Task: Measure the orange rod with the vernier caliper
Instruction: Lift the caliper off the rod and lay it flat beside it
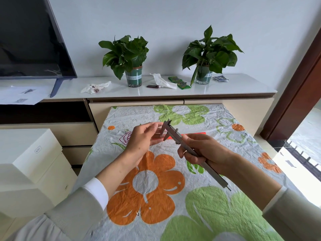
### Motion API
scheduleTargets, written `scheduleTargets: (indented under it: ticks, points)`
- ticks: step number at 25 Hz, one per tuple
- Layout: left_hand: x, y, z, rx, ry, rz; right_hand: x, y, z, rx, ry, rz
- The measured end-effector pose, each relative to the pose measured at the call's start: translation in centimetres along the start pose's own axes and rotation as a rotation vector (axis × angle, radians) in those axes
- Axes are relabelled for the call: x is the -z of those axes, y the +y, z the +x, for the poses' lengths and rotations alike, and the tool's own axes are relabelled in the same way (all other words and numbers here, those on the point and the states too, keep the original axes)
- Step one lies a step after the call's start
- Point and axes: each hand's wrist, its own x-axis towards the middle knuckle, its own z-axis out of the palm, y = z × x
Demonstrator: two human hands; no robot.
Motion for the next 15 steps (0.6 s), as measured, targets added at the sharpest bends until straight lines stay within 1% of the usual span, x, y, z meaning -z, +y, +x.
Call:
scheduleTargets:
  ticks: [1,3,8,13,15]
  points:
    - [0.1,0.1,-0.1,0.038,-0.010,-0.076,-0.1,-0.1,-0.1,-0.005,-0.027,-0.008]
    - [0.4,0.2,-0.2,0.080,-0.016,-0.135,-0.2,-0.3,-0.4,-0.013,-0.075,-0.033]
    - [0.8,0.2,-0.5,0.110,-0.004,-0.116,-0.1,-0.8,-1.1,-0.036,-0.161,-0.117]
    - [0.7,0.4,-0.6,0.124,0.025,-0.087,0.9,-0.9,-0.8,-0.045,-0.130,-0.149]
    - [0.8,0.4,-0.7,0.129,0.049,-0.048,1.7,-1.3,-0.7,-0.060,-0.109,-0.244]
